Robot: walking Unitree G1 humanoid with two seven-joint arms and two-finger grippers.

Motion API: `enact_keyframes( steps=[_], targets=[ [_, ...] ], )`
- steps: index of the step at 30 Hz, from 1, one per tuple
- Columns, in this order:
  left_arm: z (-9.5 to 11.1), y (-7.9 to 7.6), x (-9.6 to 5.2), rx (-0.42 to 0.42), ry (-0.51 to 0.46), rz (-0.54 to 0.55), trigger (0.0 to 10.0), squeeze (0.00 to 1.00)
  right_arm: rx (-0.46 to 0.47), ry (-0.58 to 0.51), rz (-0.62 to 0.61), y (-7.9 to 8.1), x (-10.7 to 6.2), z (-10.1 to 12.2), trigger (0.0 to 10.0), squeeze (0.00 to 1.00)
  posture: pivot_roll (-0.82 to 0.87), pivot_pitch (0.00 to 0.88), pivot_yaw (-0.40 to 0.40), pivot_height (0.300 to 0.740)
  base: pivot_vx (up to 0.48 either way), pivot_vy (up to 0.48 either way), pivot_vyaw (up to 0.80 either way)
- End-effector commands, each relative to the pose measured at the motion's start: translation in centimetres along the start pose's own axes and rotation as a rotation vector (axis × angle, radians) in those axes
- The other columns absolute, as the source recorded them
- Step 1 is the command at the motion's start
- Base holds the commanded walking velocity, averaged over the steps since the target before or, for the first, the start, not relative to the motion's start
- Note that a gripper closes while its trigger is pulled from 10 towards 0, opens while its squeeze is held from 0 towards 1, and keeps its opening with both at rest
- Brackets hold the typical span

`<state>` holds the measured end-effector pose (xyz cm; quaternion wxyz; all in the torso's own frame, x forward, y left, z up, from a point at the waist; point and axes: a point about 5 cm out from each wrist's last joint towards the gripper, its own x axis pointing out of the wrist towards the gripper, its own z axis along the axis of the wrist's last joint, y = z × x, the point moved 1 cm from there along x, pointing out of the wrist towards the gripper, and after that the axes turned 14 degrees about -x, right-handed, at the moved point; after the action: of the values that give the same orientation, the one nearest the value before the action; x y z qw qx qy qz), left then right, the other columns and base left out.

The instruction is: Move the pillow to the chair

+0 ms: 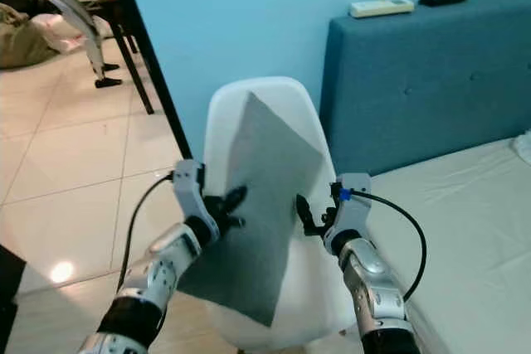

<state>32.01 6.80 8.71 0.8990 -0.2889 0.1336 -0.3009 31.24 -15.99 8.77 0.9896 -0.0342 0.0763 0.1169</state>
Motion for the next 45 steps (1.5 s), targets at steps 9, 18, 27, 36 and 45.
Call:
enact_keyframes(
  steps=[9, 18, 27, 36, 45],
  targets=[
    [-0.3, -1.2, -0.7, 0.135, 0.043, -0.184, 10.0, 0.0, -0.019, 0.084, -0.02, 0.0, -0.2, -1.4, 10.0, 0.0, -0.15, 0.064, 0.054, 0.727, 0.0, 0.0, 0.0],
    [0.2, -1.3, -0.3, 0.19, -0.011, -0.152, 10.0, 0.0, -0.03, 0.08, -0.025, -0.2, -0.3, -1.3, 10.0, 0.0, -0.15, 0.069, 0.053, 0.682, 0.0, 0.0, 0.0],
    [0.2, -1.3, 0.0, 0.214, -0.05, -0.115, 10.0, 0.0, -0.035, 0.083, -0.02, 0.0, -0.4, -1.3, 10.0, 0.0, -0.16, 0.07, 0.054, 0.642, 0.0, 0.0, 0.0],
    [1.7, -0.8, 0.3, 0.254, -0.139, -0.031, 10.0, 0.0, -0.021, 0.056, -0.025, 0.1, -0.7, -1.2, 10.0, 0.0, -0.16, 0.078, 0.058, 0.612, 0.0, 0.0, 0.0],
    [2.2, -0.9, 0.4, 0.279, -0.168, -0.016, 10.0, 0.0, -0.014, 0.059, -0.029, 0.2, -0.8, -1.3, 10.0, 0.0, -0.15, 0.084, 0.065, 0.612, 0.0, 0.0, 0.0]
  ],
)
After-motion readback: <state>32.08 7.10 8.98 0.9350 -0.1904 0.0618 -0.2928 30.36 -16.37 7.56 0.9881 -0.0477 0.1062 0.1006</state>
